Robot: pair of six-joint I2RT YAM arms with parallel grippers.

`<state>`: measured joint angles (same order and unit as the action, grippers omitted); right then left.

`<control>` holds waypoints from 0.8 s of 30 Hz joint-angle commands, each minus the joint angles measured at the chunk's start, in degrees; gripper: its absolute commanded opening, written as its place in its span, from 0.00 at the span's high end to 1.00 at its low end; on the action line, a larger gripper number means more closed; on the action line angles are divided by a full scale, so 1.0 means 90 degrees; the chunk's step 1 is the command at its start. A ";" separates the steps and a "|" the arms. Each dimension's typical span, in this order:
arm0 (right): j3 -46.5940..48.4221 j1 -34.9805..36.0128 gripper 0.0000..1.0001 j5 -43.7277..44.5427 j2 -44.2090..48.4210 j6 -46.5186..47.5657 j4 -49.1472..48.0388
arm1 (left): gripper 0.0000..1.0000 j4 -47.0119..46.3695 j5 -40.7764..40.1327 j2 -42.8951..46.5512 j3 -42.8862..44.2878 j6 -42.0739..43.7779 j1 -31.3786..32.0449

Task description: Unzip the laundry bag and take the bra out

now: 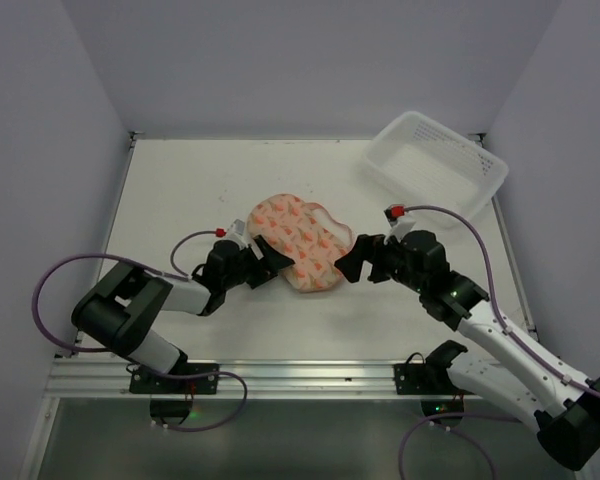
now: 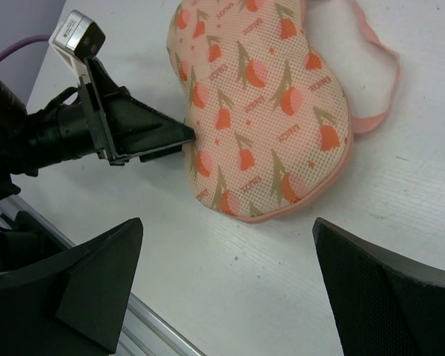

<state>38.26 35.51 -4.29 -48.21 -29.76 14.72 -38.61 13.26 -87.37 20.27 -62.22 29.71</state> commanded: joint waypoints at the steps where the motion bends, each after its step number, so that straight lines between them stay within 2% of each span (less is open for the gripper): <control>1: -0.0373 -0.0019 0.01 -0.0119 0.0384 -0.0355 -0.0776 | 0.19 -0.1089 -0.0194 -0.0427 -0.0143 -0.0167 0.0126; 3: -0.0539 -0.0019 0.01 -0.0118 0.0454 -0.0375 -0.0873 | 0.23 -0.1285 -0.0194 -0.0584 -0.0153 -0.0187 0.0194; 9: -0.0989 -0.0019 0.01 -0.0392 0.0522 -0.0414 -0.1235 | 0.50 -0.1862 -0.0106 -0.0868 -0.0143 -0.0323 0.0321; 10: -0.1105 -0.0019 0.01 -0.0353 0.0522 -0.0482 -0.1303 | 0.62 -0.2017 -0.0096 -0.0810 -0.0153 -0.0362 0.0331; 11: -0.1174 -0.0019 0.01 -0.0324 0.0484 -0.0521 -0.1333 | 0.69 -0.2077 -0.0106 -0.0742 -0.0172 -0.0392 0.0360; 12: -0.1233 -0.0010 0.01 -0.0304 0.0464 -0.0541 -0.1372 | 0.81 -0.2038 -0.0135 -0.0664 -0.0143 -0.0440 0.0370; 15: -0.1506 0.0039 0.02 -0.0333 0.0425 -0.0580 -0.1596 | 0.97 -0.1378 -0.0203 -0.0303 0.0149 -0.0567 0.0399; 17: -0.1653 0.0127 0.03 -0.0372 0.0386 -0.0590 -0.1860 | 1.00 -0.0830 -0.0300 -0.0058 0.0509 -0.0616 0.0448; 20: -0.1693 0.0458 0.08 -0.0218 0.0171 -0.0571 -0.2104 | 1.00 0.0225 -0.0457 0.0176 0.0968 -0.0821 0.0507; 24: -0.1459 0.1423 0.14 0.0455 -0.0424 -0.0483 -0.2202 | 1.00 0.1843 -0.0720 0.0382 0.1584 -0.1182 0.0575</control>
<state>23.14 43.59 -5.19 -49.43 -34.46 -0.45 -33.12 10.00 -86.70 29.52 -69.65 34.22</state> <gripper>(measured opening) 0.878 0.044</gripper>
